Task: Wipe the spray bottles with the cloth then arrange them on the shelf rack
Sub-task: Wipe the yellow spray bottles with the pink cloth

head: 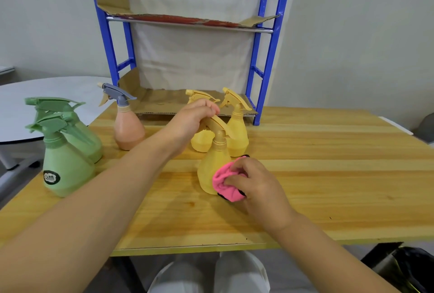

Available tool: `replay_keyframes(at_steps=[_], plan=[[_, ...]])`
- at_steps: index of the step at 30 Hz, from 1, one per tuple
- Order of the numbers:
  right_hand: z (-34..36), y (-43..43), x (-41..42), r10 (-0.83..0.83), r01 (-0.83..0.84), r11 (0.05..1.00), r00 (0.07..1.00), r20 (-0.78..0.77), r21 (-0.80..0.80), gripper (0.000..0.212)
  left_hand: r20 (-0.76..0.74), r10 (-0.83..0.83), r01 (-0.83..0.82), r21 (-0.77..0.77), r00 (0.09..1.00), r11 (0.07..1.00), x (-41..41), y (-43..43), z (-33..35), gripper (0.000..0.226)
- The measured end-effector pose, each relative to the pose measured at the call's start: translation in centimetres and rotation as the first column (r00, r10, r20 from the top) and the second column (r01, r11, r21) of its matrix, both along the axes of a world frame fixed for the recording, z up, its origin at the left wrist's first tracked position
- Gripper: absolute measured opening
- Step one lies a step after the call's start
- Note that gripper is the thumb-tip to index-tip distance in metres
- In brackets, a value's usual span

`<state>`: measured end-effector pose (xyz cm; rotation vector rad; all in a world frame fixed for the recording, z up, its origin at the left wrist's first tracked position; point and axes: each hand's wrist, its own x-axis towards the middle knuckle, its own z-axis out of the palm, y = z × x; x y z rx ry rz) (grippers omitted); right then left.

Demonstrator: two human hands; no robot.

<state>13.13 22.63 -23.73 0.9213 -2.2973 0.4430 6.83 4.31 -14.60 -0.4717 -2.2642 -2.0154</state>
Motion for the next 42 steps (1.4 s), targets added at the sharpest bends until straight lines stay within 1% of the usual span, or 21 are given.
replay_keyframes(at_steps=[4, 6, 8, 9, 10, 11, 12, 14, 16, 17, 20, 24, 25, 27, 28, 30, 32, 34, 37, 39, 42], plan=[[-0.8, 0.3, 0.6, 0.027, -0.032, 0.988, 0.999, 0.038, 0.151, 0.032, 0.054, 0.031, -0.028, -0.062, 0.998, 0.998, 0.0, 0.3, 0.4, 0.016], [-1.4, 0.9, 0.9, 0.040, -0.051, 0.984, 0.997, 0.067, 0.172, 0.037, 0.062, 0.080, -0.077, -0.057, 0.995, 0.995, 0.6, 0.6, 0.3, 0.019], [-1.2, 1.4, 1.1, 0.047, -0.056, 0.989, 0.996, 0.074, 0.136, 0.033, 0.004, 0.223, -0.223, 0.057, 0.975, 0.973, 1.6, 0.7, -0.2, 0.029], [-0.8, 1.5, 1.1, 0.044, -0.051, 0.993, 0.997, 0.064, 0.107, 0.029, -0.047, 0.334, -0.326, 0.129, 0.941, 0.937, 2.4, 0.7, -0.8, 0.030], [-0.2, 1.5, 1.1, 0.039, -0.042, 0.997, 0.998, 0.041, 0.068, 0.022, -0.101, 0.438, -0.417, 0.180, 0.893, 0.891, 3.1, 0.7, -1.5, 0.026], [0.4, 1.4, 1.0, 0.031, -0.031, 0.999, 0.999, 0.008, 0.020, 0.017, -0.149, 0.506, -0.476, 0.196, 0.850, 0.857, 3.9, 0.8, -2.1, 0.021], [1.1, 1.3, 0.7, 0.016, -0.017, 0.999, 1.000, -0.022, -0.028, 0.017, -0.174, 0.528, -0.501, 0.180, 0.831, 0.847, 4.5, 1.0, -2.8, 0.015], [2.1, 0.8, -0.1, -0.018, 0.011, 0.994, 0.998, -0.064, -0.111, 0.020, -0.174, 0.478, -0.471, 0.083, 0.861, 0.878, 5.3, 1.4, -4.2, 0.008], [2.7, 0.2, -1.1, -0.038, 0.030, 0.985, 0.998, -0.045, -0.172, 0.029, -0.148, 0.417, -0.425, -0.026, 0.897, 0.905, 5.4, 1.9, -5.4, 0.017], [2.8, -0.2, -1.4, -0.037, 0.033, 0.983, 0.999, -0.016, -0.182, 0.033, -0.129, 0.404, -0.413, -0.056, 0.906, 0.909, 5.4, 2.0, -5.7, 0.022], [1.9, -0.6, -1.7, -0.014, 0.019, 0.989, 0.999, 0.034, -0.145, 0.037, -0.098, 0.391, -0.397, -0.050, 0.915, 0.917, 4.9, 1.9, -5.9, 0.025], [0.2, 0.1, -1.4, -0.030, 0.033, 0.993, 0.999, 0.025, -0.117, 0.035, -0.086, 0.367, -0.374, -0.088, 0.926, 0.923, 4.3, 1.4, -6.0, 0.026], [0.0, 0.2, -1.4, -0.043, 0.044, 0.993, 0.999, 0.012, -0.111, 0.032, -0.085, 0.354, -0.361, -0.097, 0.931, 0.927, 4.2, 1.5, -6.1, 0.027], [-0.1, 0.0, -1.1, -0.053, 0.052, 0.994, 0.998, -0.015, -0.095, 0.018, -0.096, 0.318, -0.327, -0.093, 0.943, 0.940, 4.2, 1.7, -6.2, 0.028], [-0.2, -0.1, -0.9, -0.052, 0.050, 0.994, 0.998, -0.019, -0.095, 0.018, -0.113, 0.303, -0.313, -0.088, 0.946, 0.946, 4.2, 1.8, -6.3, 0.027], [-0.3, -0.1, -0.6, -0.046, 0.044, 0.994, 0.999, -0.018, -0.100, 0.025, -0.148, 0.284, -0.300, -0.103, 0.947, 0.948, 4.2, 2.0, -6.3, 0.021], [-0.3, 0.2, -0.4, -0.042, 0.041, 0.995, 0.999, -0.015, -0.093, 0.025, -0.160, 0.276, -0.295, -0.107, 0.948, 0.949, 4.1, 2.1, -6.4, 0.019], [-0.7, 0.4, -0.2, -0.009, 0.010, 0.999, 1.000, 0.007, -0.039, 0.023, -0.131, 0.269, -0.281, -0.087, 0.954, 0.956, 4.0, 2.2, -6.6, 0.020], [-1.9, 0.6, 0.4, 0.044, -0.053, 0.992, 0.996, 0.080, 0.112, 0.018, -0.100, 0.288, -0.296, -0.085, 0.952, 0.951, 3.7, 2.0, -6.9, 0.021], [-1.8, 0.8, 0.5, 0.046, -0.061, 0.991, 0.991, 0.123, 0.118, 0.018, -0.088, 0.289, -0.298, -0.113, 0.953, 0.948, 3.4, 1.6, -6.8, 0.020], [-0.8, 0.9, 0.2, 0.060, -0.070, 0.993, 0.993, 0.104, 0.092, 0.018, -0.050, 0.226, -0.231, -0.150, 0.973, 0.961, 3.2, 1.0, -6.4, 0.024]])
